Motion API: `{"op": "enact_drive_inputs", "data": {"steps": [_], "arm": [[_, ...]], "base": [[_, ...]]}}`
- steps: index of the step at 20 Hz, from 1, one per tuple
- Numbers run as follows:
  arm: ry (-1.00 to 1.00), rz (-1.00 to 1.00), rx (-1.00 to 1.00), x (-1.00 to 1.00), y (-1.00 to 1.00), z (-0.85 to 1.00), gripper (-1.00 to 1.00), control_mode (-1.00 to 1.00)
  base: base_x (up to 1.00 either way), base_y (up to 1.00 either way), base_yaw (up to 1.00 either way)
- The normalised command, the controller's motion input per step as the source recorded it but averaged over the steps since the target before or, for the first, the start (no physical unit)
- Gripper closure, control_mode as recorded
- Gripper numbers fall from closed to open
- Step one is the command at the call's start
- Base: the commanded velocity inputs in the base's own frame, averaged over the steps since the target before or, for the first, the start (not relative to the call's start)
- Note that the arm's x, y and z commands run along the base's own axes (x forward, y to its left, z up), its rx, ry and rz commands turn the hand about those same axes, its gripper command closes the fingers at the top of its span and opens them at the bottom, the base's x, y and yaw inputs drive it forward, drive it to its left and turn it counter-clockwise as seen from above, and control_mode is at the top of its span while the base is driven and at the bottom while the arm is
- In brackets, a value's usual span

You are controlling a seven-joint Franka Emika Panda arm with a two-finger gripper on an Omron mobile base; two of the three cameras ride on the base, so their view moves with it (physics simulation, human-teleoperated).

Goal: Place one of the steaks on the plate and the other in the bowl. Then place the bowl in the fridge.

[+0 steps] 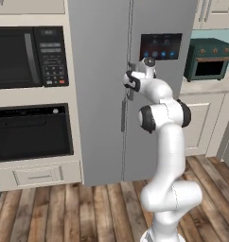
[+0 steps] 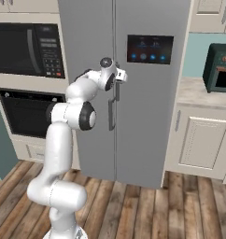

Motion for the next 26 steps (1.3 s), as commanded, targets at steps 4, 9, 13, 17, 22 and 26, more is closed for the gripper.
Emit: {"op": "enact_drive_inputs", "data": {"steps": [4, 9, 13, 17, 22, 26], "arm": [[-0.08, 0.00, 0.00, 0.29, 0.00, -0.47, -1.00, -1.00], [-0.05, 0.00, 0.00, 0.40, 0.00, -0.28, -1.00, -1.00], [0.00, 0.00, 0.00, 0.65, 0.09, 0.02, -1.00, -1.00], [0.13, 0.00, 0.00, 0.47, 0.02, 0.22, -1.00, -1.00], [0.14, 0.00, 0.02, 0.21, -0.03, 0.14, 1.00, -1.00], [-0.03, 0.00, 0.05, -0.18, -0.01, 0.05, 1.00, -1.00]], "base": [[0.00, 0.00, 0.00], [0.00, 0.00, 0.00], [0.00, 0.00, 0.00], [0.00, 0.00, 0.00], [0.00, 0.00, 0.00], [0.00, 0.00, 0.00]]}}
